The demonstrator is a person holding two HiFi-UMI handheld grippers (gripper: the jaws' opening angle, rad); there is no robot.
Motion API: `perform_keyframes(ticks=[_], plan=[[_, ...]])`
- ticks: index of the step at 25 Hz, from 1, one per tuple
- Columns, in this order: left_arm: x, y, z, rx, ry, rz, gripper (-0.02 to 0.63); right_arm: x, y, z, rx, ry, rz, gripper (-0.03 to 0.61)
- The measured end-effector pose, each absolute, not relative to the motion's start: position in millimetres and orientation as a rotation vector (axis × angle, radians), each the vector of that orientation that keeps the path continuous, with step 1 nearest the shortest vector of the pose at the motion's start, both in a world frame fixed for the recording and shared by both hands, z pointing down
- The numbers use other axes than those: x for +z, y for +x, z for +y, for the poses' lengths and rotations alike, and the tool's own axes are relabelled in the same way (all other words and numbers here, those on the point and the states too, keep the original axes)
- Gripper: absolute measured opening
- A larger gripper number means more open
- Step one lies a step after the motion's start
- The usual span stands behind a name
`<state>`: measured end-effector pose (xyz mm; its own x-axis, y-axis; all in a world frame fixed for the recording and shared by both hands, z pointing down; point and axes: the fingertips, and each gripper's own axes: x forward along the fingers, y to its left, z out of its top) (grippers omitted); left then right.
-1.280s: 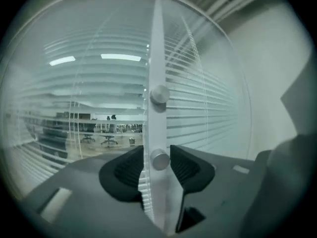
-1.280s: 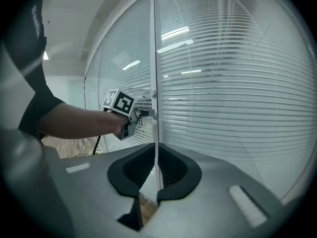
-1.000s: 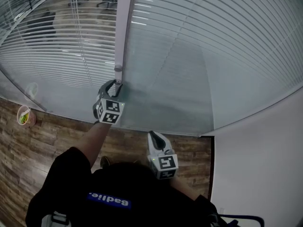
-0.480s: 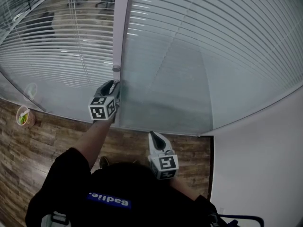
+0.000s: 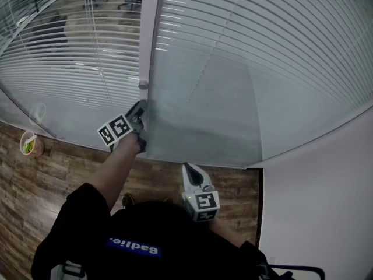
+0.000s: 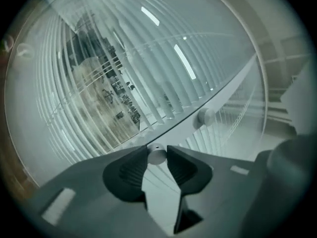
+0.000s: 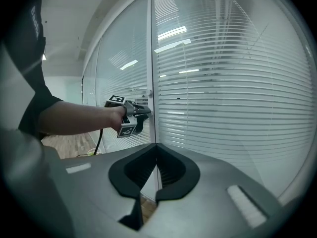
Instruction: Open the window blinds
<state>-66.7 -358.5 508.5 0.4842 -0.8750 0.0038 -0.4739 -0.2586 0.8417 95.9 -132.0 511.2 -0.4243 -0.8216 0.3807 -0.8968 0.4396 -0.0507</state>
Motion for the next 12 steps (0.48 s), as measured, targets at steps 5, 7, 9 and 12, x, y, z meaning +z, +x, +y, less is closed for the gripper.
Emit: perform_keyframes(ticks=[5, 7, 9, 12], plan=[[509.8, -68.2, -359.3, -0.676, 1.840, -1.071, 0.121, 513.5, 96.3, -132.7, 0.363, 1.476, -2.392, 0.003], [510.6, -68.5, -359.2, -0.719, 1.797, -1.032, 0.121, 512.9, 95.9, -132.7, 0.358, 1.471, -2.399, 0.003], [511.5, -68.6, -358.9, -0.773, 1.744, -0.981, 0.121, 511.1, 95.9, -132.8, 0.343, 1.466, -2.394, 0.003], [512.9, -68.8, -359.3, -0.835, 1.689, -0.912, 0.121, 511.6, 94.2, -132.9, 0.342, 1.459, -2.404, 0.003]])
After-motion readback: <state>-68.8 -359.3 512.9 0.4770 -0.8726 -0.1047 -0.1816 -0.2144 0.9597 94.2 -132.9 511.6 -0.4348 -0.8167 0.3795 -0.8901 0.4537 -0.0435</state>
